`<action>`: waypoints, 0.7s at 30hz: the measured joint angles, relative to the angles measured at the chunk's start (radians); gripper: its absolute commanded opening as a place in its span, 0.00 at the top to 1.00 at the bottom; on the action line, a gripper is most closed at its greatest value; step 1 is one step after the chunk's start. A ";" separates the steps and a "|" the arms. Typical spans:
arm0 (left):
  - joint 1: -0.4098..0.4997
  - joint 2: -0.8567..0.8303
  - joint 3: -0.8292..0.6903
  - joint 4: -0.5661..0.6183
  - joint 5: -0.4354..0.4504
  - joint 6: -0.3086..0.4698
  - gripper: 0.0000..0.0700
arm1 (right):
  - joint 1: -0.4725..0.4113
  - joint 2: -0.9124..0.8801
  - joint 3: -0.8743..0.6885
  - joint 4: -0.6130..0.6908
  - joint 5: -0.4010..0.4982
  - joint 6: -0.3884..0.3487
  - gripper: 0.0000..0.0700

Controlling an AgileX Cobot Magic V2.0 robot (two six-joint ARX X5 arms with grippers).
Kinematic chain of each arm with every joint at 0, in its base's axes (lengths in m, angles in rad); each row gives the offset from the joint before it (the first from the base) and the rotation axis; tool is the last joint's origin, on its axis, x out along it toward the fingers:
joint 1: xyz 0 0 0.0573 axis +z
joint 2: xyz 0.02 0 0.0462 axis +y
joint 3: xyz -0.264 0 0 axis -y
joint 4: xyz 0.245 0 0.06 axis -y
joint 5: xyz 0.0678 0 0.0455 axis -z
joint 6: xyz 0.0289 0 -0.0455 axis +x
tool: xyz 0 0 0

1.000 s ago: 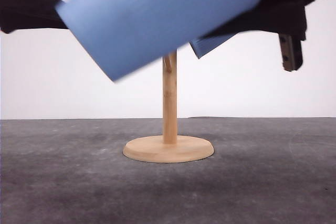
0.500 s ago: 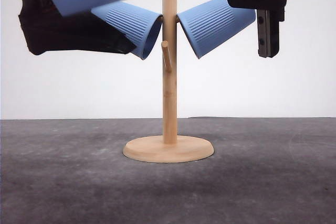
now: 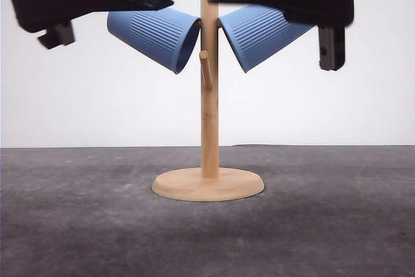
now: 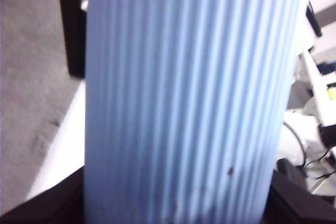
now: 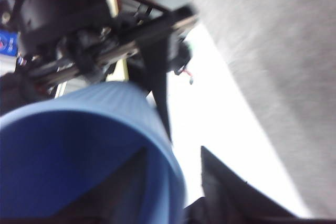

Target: Place three cups

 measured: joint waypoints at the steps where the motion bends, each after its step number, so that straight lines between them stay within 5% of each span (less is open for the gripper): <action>1: 0.000 0.000 0.000 0.000 0.000 -0.028 0.50 | -0.020 0.000 0.000 -0.008 0.010 -0.011 0.65; 11: 0.000 0.000 0.000 0.024 -0.017 -0.377 0.50 | -0.280 0.000 0.000 -0.136 0.156 -0.185 0.65; 21: 0.015 0.000 0.000 0.262 -0.144 -0.928 0.50 | -0.407 0.000 0.000 -0.139 0.227 -0.264 0.65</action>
